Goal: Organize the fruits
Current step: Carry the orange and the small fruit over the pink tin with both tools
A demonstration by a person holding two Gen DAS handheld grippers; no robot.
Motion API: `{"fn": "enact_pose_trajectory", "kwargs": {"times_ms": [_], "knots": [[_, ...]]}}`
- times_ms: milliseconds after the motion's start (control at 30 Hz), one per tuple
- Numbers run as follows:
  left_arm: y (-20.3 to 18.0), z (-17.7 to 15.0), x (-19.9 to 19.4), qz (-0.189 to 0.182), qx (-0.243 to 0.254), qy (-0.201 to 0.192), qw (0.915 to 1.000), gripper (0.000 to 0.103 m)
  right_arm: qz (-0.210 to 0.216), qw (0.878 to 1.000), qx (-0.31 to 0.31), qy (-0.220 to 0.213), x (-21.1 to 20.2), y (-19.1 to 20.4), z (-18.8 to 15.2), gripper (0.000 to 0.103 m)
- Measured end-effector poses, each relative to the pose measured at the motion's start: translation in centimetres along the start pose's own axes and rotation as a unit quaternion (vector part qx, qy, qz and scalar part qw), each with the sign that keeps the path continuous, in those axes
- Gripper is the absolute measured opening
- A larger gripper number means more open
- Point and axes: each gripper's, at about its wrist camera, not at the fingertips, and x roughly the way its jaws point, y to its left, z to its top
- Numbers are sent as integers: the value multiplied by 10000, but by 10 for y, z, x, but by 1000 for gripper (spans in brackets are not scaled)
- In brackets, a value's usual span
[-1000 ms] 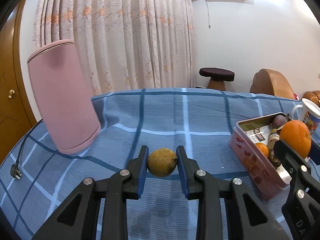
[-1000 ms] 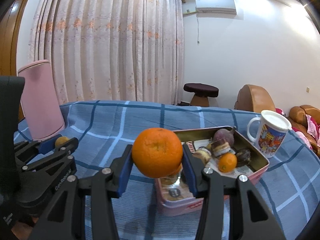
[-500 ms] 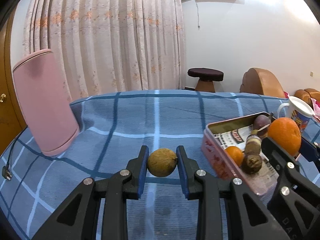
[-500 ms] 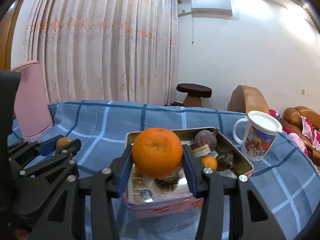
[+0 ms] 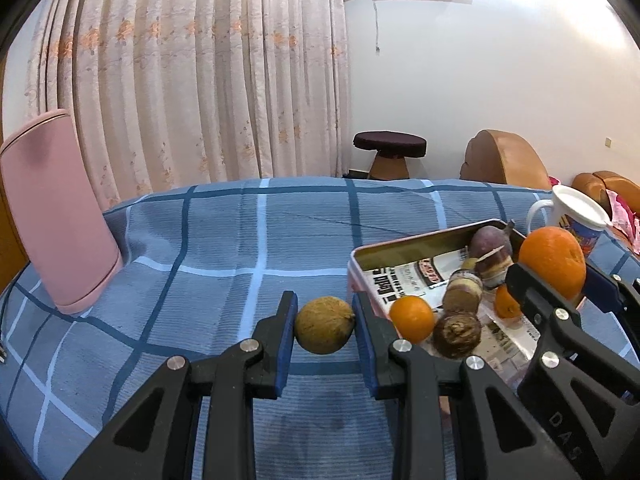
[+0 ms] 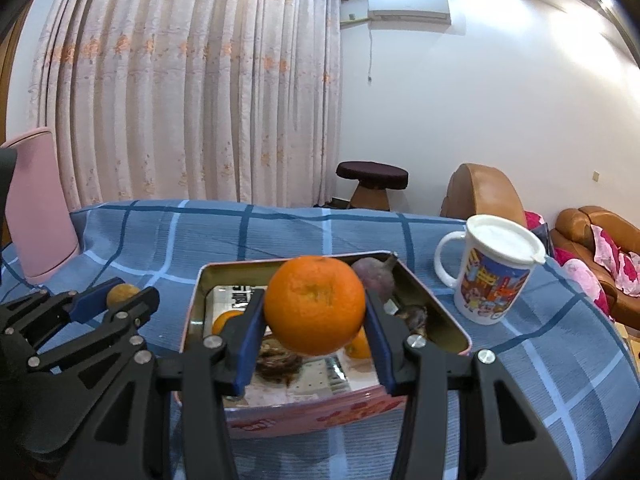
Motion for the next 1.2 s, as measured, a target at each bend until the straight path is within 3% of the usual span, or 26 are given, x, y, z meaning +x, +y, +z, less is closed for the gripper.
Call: {"fn": "enact_pose_trajectory", "kwargs": {"times_ms": [1200], "knots": [[-31,-3,-15,-96,143,-212,9996,30,-237,9996,-59,-141,-15,-32,-7,50]]}}
